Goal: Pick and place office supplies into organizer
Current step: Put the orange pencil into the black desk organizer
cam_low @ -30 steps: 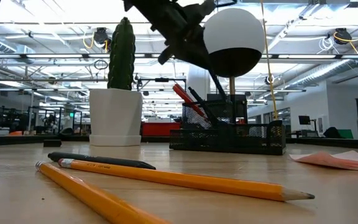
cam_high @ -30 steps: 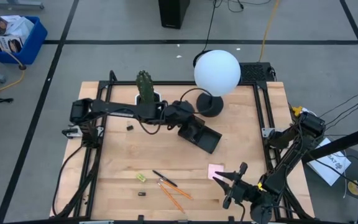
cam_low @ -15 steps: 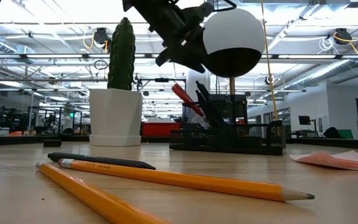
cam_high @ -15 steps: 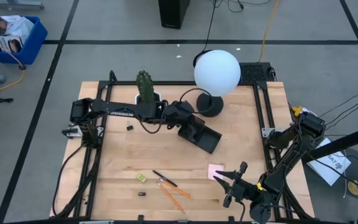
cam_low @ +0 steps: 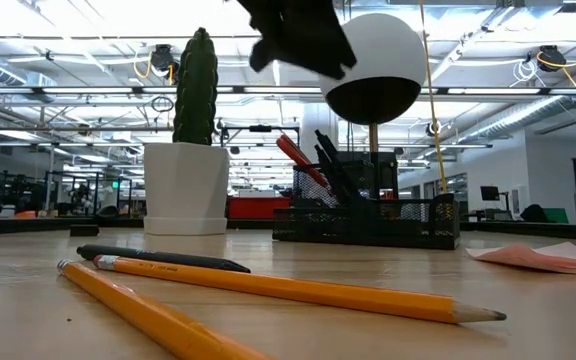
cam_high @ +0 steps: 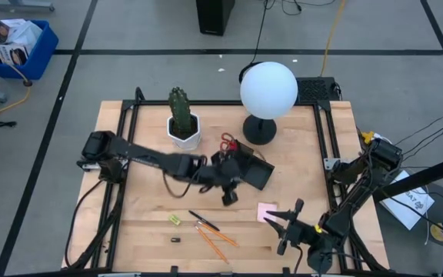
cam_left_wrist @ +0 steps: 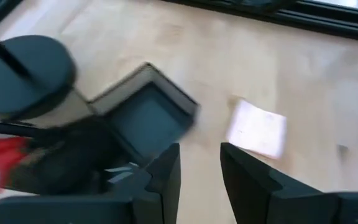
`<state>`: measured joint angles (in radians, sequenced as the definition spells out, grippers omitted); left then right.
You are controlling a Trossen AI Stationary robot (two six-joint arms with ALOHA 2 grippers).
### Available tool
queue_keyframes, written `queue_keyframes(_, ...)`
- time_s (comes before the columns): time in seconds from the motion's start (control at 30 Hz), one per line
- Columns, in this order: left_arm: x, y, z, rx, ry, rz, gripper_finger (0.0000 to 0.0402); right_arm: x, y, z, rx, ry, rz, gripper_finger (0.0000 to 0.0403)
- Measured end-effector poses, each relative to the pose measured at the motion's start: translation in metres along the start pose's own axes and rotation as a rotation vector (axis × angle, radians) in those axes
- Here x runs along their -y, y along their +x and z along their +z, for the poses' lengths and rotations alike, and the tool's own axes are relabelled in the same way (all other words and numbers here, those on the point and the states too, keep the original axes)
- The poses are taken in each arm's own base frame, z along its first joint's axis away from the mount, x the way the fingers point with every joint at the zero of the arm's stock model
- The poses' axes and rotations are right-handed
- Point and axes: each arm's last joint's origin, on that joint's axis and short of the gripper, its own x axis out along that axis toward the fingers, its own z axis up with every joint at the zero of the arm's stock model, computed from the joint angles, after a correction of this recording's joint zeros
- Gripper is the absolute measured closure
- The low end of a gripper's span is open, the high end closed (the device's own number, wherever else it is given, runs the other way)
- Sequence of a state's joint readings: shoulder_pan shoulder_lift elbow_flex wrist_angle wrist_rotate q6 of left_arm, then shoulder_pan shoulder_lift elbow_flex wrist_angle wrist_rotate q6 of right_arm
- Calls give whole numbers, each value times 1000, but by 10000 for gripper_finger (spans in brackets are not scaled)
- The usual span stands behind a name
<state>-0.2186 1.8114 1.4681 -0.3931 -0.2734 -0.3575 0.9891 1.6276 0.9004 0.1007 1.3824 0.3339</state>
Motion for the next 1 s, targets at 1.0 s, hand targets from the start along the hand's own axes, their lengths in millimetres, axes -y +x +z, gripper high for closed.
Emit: queue_keyframes(1.0, 33, -89, -160, 505, 26, -203, 282, -33, 55, -52, -153, 367, 491, 312)
